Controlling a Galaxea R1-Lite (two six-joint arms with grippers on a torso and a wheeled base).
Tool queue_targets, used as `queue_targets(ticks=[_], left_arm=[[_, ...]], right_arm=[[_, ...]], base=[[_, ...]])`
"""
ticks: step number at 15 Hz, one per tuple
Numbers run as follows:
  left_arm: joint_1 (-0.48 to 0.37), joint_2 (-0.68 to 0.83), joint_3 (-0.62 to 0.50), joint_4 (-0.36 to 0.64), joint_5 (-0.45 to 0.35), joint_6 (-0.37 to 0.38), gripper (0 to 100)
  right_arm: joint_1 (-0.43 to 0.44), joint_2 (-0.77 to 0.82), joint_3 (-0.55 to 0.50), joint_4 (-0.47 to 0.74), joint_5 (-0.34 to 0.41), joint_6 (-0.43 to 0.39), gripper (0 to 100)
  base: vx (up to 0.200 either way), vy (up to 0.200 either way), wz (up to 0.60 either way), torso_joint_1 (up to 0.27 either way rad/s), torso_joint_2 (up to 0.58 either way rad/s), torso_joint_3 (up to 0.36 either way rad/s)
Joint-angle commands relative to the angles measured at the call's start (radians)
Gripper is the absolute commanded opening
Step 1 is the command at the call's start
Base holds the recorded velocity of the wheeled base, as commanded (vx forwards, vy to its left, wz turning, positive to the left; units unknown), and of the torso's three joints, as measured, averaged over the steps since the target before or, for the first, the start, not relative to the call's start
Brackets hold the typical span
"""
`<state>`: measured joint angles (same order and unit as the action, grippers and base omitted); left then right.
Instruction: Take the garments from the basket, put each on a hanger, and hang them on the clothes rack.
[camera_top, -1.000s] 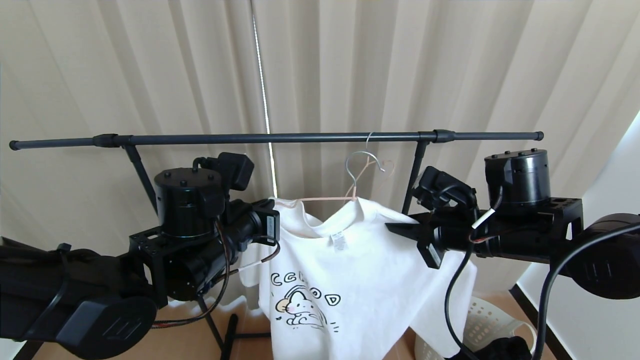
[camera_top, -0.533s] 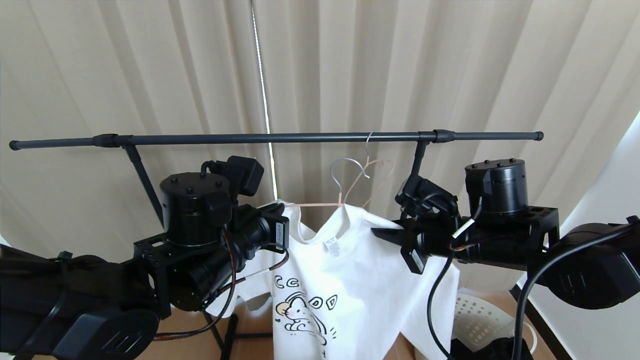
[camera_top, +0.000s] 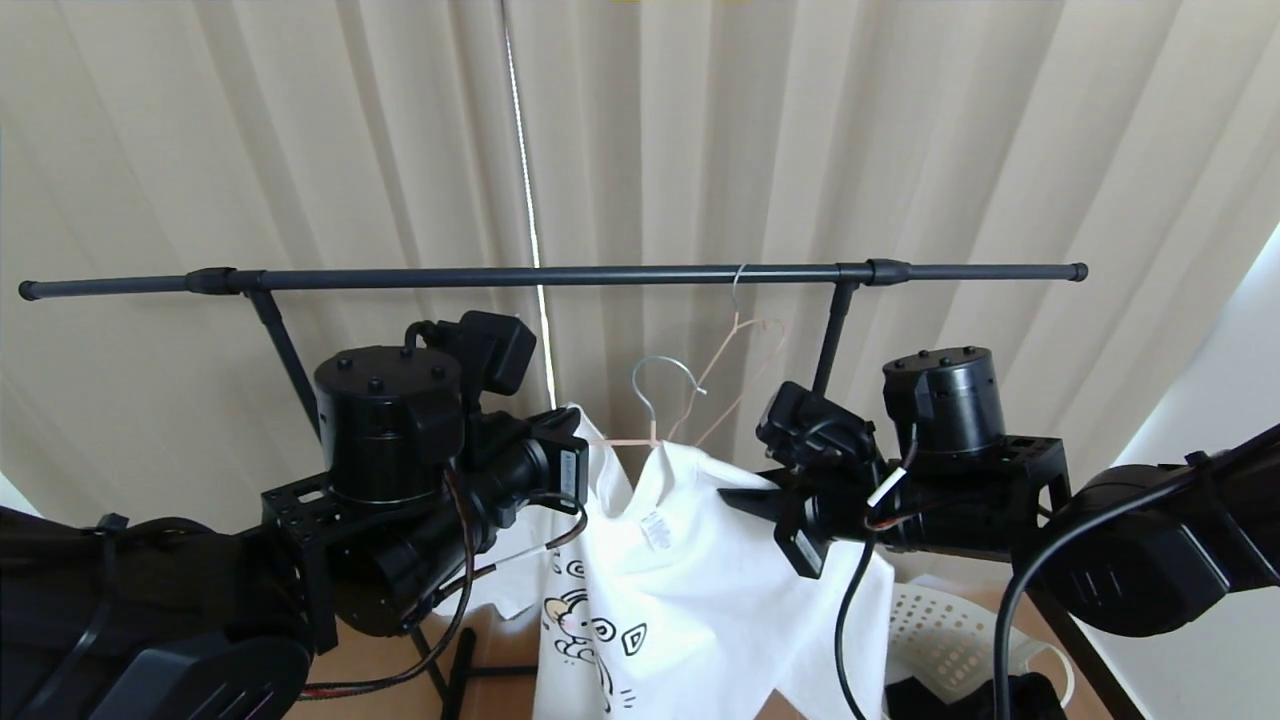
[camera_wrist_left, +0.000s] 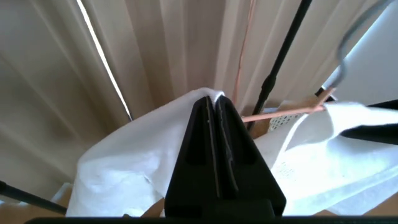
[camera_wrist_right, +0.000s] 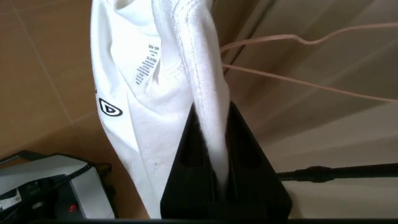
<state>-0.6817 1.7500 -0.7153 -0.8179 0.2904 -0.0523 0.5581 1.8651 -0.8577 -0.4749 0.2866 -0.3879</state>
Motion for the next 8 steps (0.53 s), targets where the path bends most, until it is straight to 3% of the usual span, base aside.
queue_targets(ticks=[1,5,8], left_arm=[[-0.019,-0.021,0.007,-0.001,-0.001,-0.001,0],[-0.053,-0.053,0.016,-0.001,-0.002,-0.006,0],[-0.075,-0.076,0.023,0.0,-0.008,-0.006,0]], right_arm=[[0.006,0.035,-0.009,-0.002,0.002,0.011,0],[0.032,0.086,-0.009,-0.105,-0.001,0.081,0],[0.037,0.105,-0.014,-0.11,0.0,0.104,0]], base=[[0.0,0.0,0.0,0.0,0.0,0.0],[0.0,0.0,0.0,0.0,0.0,0.0],[0.0,0.0,0.0,0.0,0.0,0.0]])
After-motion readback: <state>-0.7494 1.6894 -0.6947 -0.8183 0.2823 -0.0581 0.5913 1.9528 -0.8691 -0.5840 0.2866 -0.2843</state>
